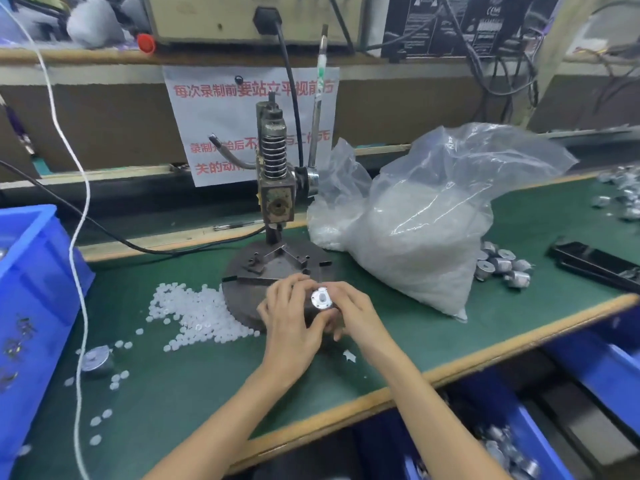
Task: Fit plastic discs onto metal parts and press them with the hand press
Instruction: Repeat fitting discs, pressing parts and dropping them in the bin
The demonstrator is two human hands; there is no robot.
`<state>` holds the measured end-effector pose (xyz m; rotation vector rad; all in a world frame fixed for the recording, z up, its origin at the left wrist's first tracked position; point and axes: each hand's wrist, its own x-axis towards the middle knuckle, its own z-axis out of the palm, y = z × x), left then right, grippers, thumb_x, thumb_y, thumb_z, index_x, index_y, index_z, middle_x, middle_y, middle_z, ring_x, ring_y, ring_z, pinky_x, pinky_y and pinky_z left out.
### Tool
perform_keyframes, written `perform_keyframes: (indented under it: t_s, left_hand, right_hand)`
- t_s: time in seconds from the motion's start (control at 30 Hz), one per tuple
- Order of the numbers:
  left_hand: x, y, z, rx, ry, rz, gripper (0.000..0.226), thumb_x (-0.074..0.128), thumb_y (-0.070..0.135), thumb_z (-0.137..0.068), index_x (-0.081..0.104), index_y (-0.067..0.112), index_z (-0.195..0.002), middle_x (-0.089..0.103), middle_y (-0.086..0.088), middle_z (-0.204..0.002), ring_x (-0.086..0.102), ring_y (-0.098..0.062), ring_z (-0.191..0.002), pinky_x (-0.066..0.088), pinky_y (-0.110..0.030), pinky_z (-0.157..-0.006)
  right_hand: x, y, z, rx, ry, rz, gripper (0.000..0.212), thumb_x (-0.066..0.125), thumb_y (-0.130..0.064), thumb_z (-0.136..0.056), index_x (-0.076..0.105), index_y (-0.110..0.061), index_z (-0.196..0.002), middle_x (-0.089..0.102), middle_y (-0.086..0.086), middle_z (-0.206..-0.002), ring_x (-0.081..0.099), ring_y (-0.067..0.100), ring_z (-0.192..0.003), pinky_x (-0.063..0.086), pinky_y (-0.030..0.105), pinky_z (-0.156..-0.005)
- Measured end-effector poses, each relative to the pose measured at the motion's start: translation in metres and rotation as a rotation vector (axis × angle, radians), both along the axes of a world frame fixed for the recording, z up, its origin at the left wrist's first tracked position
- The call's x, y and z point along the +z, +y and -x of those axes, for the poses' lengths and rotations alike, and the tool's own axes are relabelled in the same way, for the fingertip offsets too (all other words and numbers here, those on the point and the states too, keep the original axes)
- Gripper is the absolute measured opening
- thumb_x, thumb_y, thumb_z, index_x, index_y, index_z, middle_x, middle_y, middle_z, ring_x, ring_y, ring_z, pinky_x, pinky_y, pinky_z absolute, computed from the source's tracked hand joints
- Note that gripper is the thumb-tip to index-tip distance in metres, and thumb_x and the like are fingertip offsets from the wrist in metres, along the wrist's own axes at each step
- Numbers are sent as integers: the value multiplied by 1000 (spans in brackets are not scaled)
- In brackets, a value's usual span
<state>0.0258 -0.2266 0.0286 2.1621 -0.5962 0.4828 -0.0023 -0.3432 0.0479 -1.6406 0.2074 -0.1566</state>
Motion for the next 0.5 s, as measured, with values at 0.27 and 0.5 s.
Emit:
perform_keyframes:
  t_s: [0.27,0.5]
  left_hand:
    - [-8,-94,80,-522,196,96,31,70,4,-72,52,6,-97,44,2,-96,40,0,-79,36,-18,-70]
    - [-54,-151,139,-806,330,-89,19,61,22,-89,56,15,-106,56,8,-98,52,-5,-86,41,-19,-77]
  right_hand:
    - [-13,-84,107,-236,116,-6,32,41,-16,-100,54,-17,-71,52,-9,-55,47,10,-43,38,22,-41]
    - [-70,-157,198,-419,341,-33,25,44,-17,-98,60,-13,-79,59,0,-63,54,14,-47,41,24,-44]
